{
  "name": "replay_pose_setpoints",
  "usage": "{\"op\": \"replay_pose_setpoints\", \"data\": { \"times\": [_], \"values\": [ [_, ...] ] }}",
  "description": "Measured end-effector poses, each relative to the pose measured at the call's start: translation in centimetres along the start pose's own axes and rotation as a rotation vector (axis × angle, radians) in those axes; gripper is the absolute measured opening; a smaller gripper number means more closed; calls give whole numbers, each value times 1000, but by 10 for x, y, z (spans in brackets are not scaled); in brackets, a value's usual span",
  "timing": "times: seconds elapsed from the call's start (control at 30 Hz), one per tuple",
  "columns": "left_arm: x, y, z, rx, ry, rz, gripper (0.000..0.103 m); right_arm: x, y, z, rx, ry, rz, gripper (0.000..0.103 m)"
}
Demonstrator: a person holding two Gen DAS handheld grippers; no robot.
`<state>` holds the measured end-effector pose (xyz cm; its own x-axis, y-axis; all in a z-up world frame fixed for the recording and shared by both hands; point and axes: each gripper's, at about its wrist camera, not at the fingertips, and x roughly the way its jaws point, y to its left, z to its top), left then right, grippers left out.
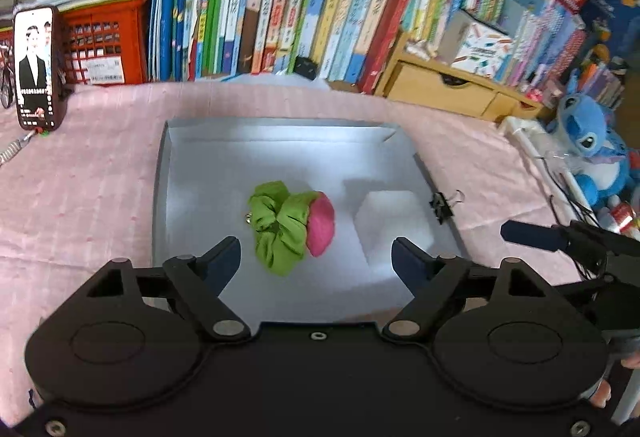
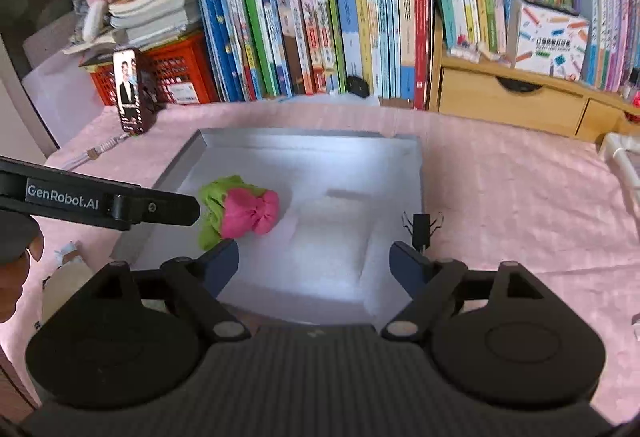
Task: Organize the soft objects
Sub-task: 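Open both tools to release the scrunchie and foam block in the tray, then withdraw both tools back toward the remaining objects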
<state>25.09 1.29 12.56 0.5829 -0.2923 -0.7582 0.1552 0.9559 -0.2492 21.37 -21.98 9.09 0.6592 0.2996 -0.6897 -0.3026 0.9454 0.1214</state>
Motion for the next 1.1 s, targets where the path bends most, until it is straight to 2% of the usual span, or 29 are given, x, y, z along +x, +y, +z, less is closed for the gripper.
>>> {"op": "replay_pose_setpoints", "data": {
  "times": [0.3,0.6,0.87,1.1],
  "values": [
    [-55,-16,-38,65,-98,-55,85,-59,14,-23,-60,-144,13,95],
    [-104,-35,-94,141,-237,-64,88,-101,24,-62,-74,-260,11,98],
    [-125,-42,-140,181,-308,-56,92,-119,33,-99,-74,-312,-11,100],
    [-125,-38,-177,164,-356,-37,93,-124,38,-131,-88,-357,-83,103]
  ]
}}
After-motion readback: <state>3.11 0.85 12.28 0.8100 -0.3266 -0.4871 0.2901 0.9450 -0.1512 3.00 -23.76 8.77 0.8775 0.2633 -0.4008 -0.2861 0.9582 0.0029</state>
